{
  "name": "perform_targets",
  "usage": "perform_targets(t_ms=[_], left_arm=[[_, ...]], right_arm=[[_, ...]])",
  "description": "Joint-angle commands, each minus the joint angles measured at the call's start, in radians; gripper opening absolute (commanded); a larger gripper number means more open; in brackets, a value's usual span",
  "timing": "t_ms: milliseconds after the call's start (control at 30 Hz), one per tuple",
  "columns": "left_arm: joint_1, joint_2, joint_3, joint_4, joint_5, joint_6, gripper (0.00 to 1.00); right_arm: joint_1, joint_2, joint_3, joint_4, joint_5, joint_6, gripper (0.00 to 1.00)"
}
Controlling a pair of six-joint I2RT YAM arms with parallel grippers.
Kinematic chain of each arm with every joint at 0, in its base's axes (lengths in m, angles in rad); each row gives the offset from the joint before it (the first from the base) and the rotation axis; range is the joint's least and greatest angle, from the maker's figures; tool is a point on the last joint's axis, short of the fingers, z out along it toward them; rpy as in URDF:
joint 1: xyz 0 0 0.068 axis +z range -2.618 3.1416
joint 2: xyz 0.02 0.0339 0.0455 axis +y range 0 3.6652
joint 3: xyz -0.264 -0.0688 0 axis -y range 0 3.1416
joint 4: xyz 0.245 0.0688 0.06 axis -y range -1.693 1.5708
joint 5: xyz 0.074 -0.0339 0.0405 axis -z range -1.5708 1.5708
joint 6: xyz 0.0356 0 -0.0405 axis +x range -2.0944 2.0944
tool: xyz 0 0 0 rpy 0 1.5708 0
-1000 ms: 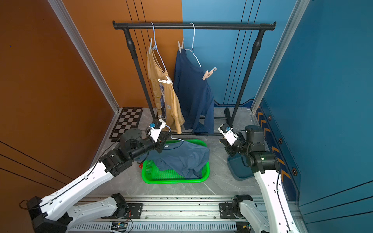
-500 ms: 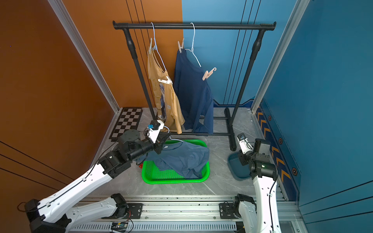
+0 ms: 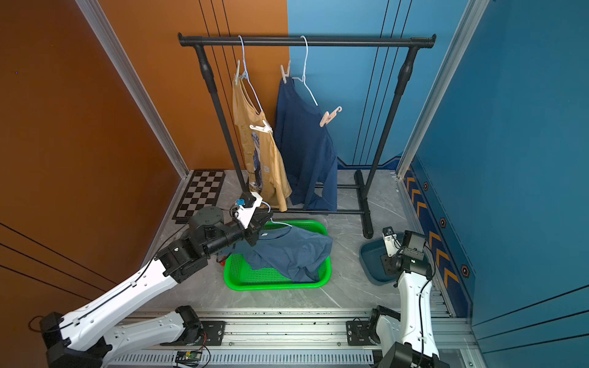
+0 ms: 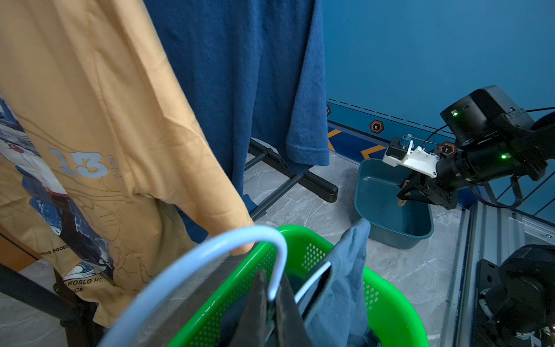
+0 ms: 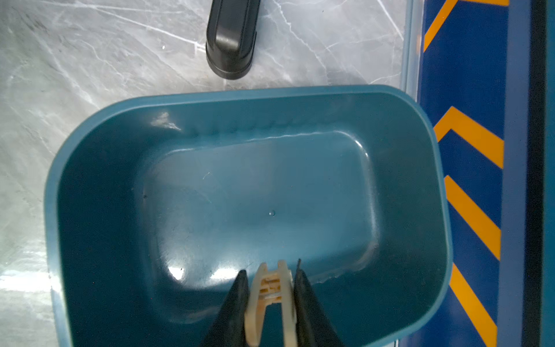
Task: Remove the clothespins securing t-shirts to the hanger
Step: Place the clothespin in the storage box.
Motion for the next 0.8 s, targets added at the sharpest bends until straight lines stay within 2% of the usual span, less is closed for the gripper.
perform_targets(t_ms=[0,300,433,600,767], left_arm=[[-0.010,0.010,0.005,0.032,-0.009,-0.005,0.00],[-0.009,0.024,0.016,0.004,-0.019,0.000,0.00],[-0.009,0.024,0.015,0.001,-0.020,0.000,0.00],[-0.011,0.023,0.013,0.002,-0.020,-0.003,0.00],[-0.012,0.025,0.009,0.009,-0.016,-0.005,0.00]], right_arm=[[0.002,0.025,0.015,0.032,0.008,-0.021,0.28],[0.023,0.042,-0.072,0.108,0.069,-0.030,0.37],[0.040,0.078,-0.082,0.120,0.079,-0.033,0.37],[0.052,0.108,-0.070,0.120,0.078,-0.050,0.45],[0.071,0.108,-0.063,0.094,0.083,-0.046,0.60]])
